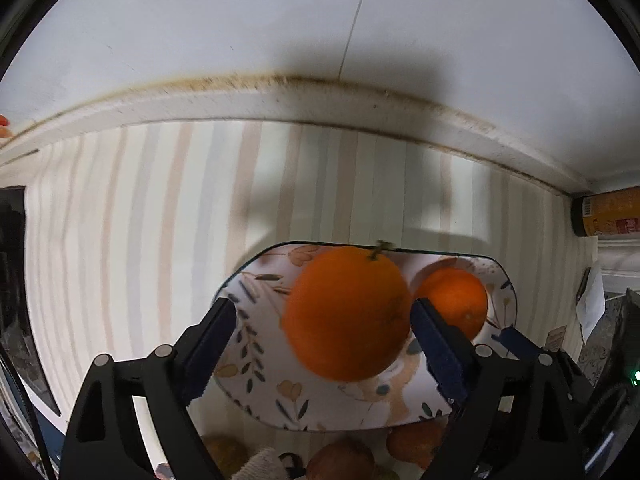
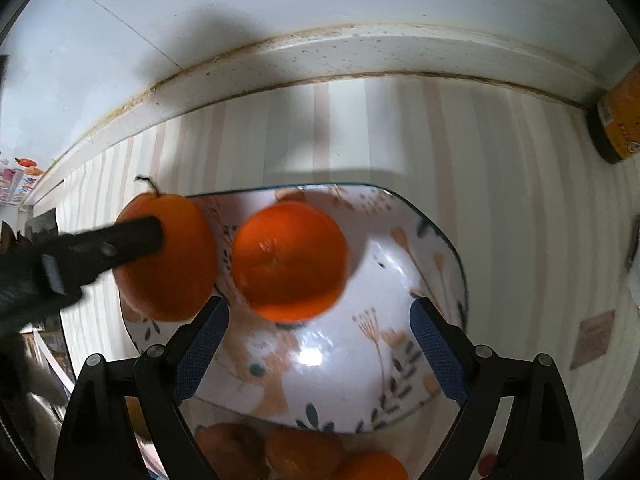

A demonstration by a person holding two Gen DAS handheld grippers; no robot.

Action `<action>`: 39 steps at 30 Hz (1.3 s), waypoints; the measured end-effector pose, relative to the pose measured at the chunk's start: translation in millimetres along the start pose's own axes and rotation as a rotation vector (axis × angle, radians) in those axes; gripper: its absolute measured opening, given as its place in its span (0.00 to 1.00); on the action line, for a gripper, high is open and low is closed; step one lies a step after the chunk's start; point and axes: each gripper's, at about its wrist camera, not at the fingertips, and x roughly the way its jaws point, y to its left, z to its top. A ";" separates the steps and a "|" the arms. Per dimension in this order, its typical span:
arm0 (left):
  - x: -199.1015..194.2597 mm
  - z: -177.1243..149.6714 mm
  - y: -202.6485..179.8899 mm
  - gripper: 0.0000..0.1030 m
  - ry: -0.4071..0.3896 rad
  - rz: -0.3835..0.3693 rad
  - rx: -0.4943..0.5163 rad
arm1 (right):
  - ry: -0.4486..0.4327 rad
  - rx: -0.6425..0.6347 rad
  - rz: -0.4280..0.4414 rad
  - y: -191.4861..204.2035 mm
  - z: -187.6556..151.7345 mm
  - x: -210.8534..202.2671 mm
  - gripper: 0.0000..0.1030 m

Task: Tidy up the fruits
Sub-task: 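Lift both open tools away from the plate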

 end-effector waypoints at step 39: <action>-181.1 -207.5 49.3 0.87 -0.397 0.060 0.076 | -0.346 -0.064 -0.097 48.2 -190.7 -211.2 0.91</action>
